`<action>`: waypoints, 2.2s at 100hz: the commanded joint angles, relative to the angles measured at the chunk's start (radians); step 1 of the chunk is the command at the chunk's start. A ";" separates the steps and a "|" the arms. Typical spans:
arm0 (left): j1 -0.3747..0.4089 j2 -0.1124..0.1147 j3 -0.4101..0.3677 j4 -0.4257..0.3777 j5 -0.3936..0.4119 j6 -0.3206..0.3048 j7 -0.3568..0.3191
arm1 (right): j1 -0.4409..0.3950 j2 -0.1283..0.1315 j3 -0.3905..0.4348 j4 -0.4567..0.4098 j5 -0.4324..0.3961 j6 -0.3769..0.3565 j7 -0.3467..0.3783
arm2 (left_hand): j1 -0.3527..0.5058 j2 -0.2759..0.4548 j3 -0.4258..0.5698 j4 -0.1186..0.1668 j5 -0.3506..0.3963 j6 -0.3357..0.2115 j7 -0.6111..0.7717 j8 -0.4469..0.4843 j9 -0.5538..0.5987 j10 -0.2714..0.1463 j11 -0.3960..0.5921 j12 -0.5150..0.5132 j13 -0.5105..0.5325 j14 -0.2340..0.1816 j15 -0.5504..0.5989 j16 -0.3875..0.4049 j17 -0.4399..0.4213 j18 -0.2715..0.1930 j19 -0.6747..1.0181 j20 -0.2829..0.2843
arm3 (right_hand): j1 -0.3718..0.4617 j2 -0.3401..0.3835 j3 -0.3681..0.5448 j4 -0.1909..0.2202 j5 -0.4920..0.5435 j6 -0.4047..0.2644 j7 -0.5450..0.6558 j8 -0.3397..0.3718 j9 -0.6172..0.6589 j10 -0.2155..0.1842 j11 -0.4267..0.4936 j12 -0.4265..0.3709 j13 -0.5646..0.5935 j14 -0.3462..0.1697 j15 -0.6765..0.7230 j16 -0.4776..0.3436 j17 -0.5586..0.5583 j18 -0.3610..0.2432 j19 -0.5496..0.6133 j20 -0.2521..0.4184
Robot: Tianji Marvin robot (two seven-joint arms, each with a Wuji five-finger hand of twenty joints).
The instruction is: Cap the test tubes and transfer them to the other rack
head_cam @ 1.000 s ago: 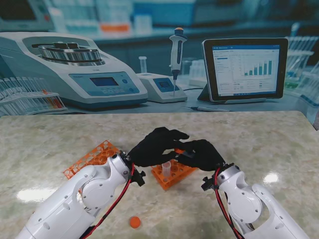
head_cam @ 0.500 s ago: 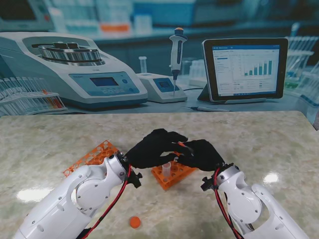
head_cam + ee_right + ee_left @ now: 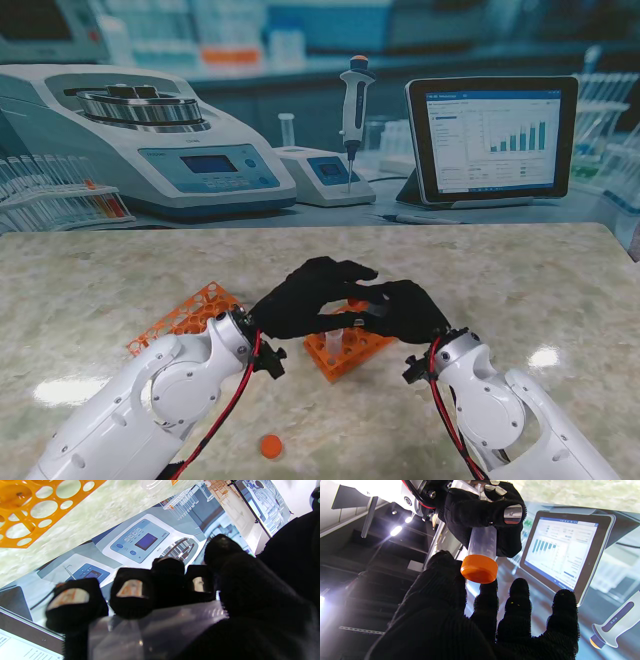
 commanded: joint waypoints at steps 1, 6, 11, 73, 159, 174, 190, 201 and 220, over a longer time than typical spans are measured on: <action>0.003 -0.007 0.002 -0.010 -0.005 0.006 0.010 | -0.006 -0.004 -0.003 -0.006 0.001 0.003 0.003 | -0.026 0.057 -0.040 0.038 -0.014 0.042 -0.043 -0.021 -0.038 0.002 -0.019 -0.025 -0.036 -0.002 -0.019 -0.008 -0.018 -0.026 -0.047 -0.017 | 0.032 0.043 0.009 0.013 0.020 -0.038 0.046 0.029 0.024 0.020 0.031 0.007 0.025 -0.062 0.064 0.025 0.020 -0.027 0.072 0.007; 0.004 -0.008 0.001 -0.012 -0.006 0.009 0.015 | -0.007 -0.004 -0.002 -0.006 0.001 0.003 0.002 | -0.047 0.066 -0.056 0.035 -0.015 0.070 -0.048 -0.024 -0.043 0.010 -0.020 -0.024 -0.037 -0.002 -0.019 -0.007 -0.017 -0.028 -0.047 -0.016 | 0.033 0.042 0.009 0.013 0.020 -0.038 0.046 0.029 0.024 0.021 0.031 0.007 0.025 -0.062 0.064 0.025 0.020 -0.027 0.072 0.007; 0.006 -0.010 0.000 -0.013 -0.006 0.012 0.021 | -0.007 -0.004 -0.002 -0.007 0.001 0.003 0.003 | -0.077 0.081 -0.075 0.031 -0.016 0.093 -0.054 -0.027 -0.050 0.017 -0.022 -0.023 -0.040 -0.004 -0.019 -0.006 -0.019 -0.031 -0.049 -0.016 | 0.031 0.043 0.008 0.012 0.020 -0.038 0.046 0.029 0.024 0.021 0.031 0.007 0.025 -0.062 0.064 0.025 0.020 -0.028 0.072 0.007; 0.013 -0.014 -0.026 -0.009 0.064 0.034 0.076 | -0.004 -0.004 -0.005 -0.005 0.002 0.005 0.003 | -0.217 -0.185 0.208 0.002 -0.062 0.221 0.002 0.181 -0.097 0.030 -0.014 0.019 -0.039 -0.015 -0.006 0.020 -0.010 -0.027 -0.033 0.005 | 0.031 0.041 0.010 0.013 0.020 -0.038 0.046 0.029 0.025 0.021 0.030 0.006 0.025 -0.062 0.064 0.025 0.020 -0.028 0.072 0.007; -0.017 -0.018 0.007 0.034 0.056 0.059 0.077 | -0.002 -0.004 -0.004 -0.004 0.000 0.005 0.002 | -0.140 -0.100 0.172 0.010 -0.157 0.185 0.388 0.442 -0.084 0.040 0.003 0.049 -0.005 -0.028 0.016 0.047 -0.011 -0.019 -0.011 0.003 | 0.031 0.040 0.010 0.012 0.020 -0.038 0.046 0.029 0.026 0.022 0.030 0.005 0.025 -0.061 0.064 0.024 0.020 -0.029 0.072 0.007; -0.022 -0.019 0.016 0.039 0.057 0.060 0.081 | -0.002 -0.004 -0.004 -0.003 0.000 0.005 0.002 | 0.018 -0.061 -0.002 0.039 -0.156 0.146 0.511 0.444 -0.059 0.034 0.011 0.053 0.015 -0.029 0.023 0.056 -0.007 -0.015 -0.004 0.002 | 0.030 0.041 0.010 0.012 0.020 -0.038 0.046 0.029 0.026 0.021 0.029 0.005 0.025 -0.061 0.064 0.024 0.020 -0.029 0.072 0.007; -0.025 -0.022 0.025 0.044 0.053 0.061 0.088 | -0.003 -0.004 -0.003 -0.003 0.000 0.004 0.002 | 0.163 -0.005 -0.048 0.051 -0.108 0.097 0.642 0.419 -0.017 0.019 0.027 0.058 0.046 -0.033 0.034 0.064 -0.002 -0.011 0.003 0.001 | 0.030 0.041 0.010 0.012 0.020 -0.038 0.046 0.029 0.026 0.021 0.029 0.005 0.025 -0.061 0.064 0.024 0.020 -0.029 0.072 0.007; -0.025 -0.023 0.028 0.046 0.052 0.058 0.095 | -0.003 -0.004 -0.003 -0.003 0.000 0.004 0.001 | 0.208 0.009 -0.042 0.058 -0.098 0.096 0.644 0.402 -0.009 0.015 0.031 0.059 0.055 -0.033 0.037 0.066 0.000 -0.009 0.005 0.001 | 0.030 0.041 0.010 0.012 0.020 -0.039 0.045 0.029 0.026 0.021 0.029 0.005 0.025 -0.061 0.064 0.024 0.020 -0.029 0.072 0.007; -0.023 -0.026 0.030 0.049 0.067 0.053 0.117 | -0.003 -0.004 -0.003 -0.003 0.000 0.004 0.002 | 0.276 -0.029 0.093 0.064 -0.027 0.085 0.586 0.325 0.015 0.008 0.037 0.055 0.077 -0.028 0.044 0.070 0.011 -0.008 0.016 0.000 | 0.030 0.041 0.009 0.012 0.020 -0.039 0.044 0.029 0.026 0.021 0.029 0.005 0.025 -0.063 0.062 0.024 0.020 -0.030 0.072 0.007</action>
